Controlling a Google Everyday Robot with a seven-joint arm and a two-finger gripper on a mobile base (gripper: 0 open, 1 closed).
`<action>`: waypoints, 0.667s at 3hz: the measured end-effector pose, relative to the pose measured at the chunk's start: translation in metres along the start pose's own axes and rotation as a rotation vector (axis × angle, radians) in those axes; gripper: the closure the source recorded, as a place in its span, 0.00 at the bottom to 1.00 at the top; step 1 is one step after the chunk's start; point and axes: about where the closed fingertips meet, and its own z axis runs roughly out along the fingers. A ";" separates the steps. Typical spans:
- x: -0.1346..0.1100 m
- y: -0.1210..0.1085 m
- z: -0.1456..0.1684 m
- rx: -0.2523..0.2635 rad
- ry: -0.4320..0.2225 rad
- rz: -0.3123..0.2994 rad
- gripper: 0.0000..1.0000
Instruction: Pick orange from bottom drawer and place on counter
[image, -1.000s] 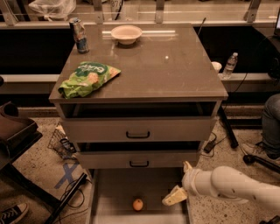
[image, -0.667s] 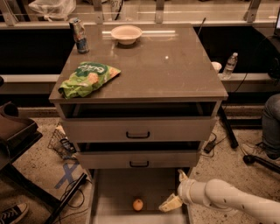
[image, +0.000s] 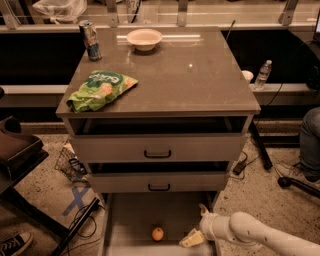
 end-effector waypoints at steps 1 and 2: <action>0.001 -0.001 0.002 0.000 -0.001 0.003 0.00; 0.012 0.010 0.053 -0.078 -0.033 -0.021 0.00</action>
Offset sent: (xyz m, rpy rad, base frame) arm 0.0115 0.0732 -0.0967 0.1216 0.0231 0.1526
